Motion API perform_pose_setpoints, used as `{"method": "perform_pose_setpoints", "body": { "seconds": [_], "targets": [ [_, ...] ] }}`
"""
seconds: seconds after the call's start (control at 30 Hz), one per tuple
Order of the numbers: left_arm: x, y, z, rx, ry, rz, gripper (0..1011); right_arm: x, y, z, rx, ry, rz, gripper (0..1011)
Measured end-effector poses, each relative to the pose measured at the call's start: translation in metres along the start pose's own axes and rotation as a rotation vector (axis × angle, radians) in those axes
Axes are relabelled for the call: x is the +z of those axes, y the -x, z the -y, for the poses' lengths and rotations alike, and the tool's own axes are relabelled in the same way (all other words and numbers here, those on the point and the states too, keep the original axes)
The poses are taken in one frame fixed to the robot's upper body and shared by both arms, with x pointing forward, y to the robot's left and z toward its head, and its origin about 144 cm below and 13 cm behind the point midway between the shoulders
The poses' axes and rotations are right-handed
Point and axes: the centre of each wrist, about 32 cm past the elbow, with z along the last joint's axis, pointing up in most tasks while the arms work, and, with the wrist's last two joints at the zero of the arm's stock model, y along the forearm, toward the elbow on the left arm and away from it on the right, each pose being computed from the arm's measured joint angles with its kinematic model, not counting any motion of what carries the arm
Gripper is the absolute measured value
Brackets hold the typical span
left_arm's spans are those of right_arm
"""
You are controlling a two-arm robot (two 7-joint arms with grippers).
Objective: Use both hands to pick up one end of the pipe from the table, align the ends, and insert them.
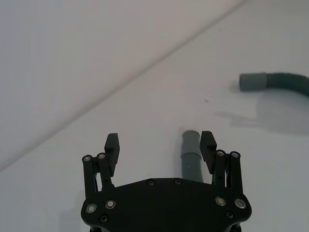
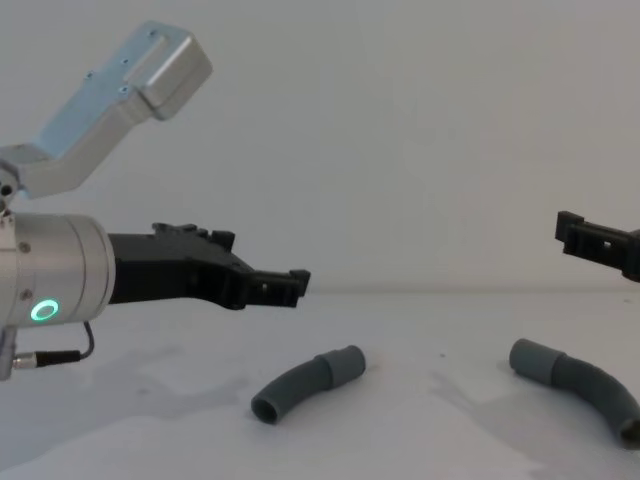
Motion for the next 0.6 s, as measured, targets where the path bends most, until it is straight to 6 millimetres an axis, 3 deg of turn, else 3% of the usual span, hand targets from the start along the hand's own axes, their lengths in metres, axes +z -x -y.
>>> {"method": "perform_pose_setpoints", "body": {
  "seconds": [0.6],
  "targets": [
    [0.013,-0.018,0.015,-0.139,-0.138,-0.034,1001,0.0,0.0,0.0,0.0,0.0,0.0,1000]
  ]
}}
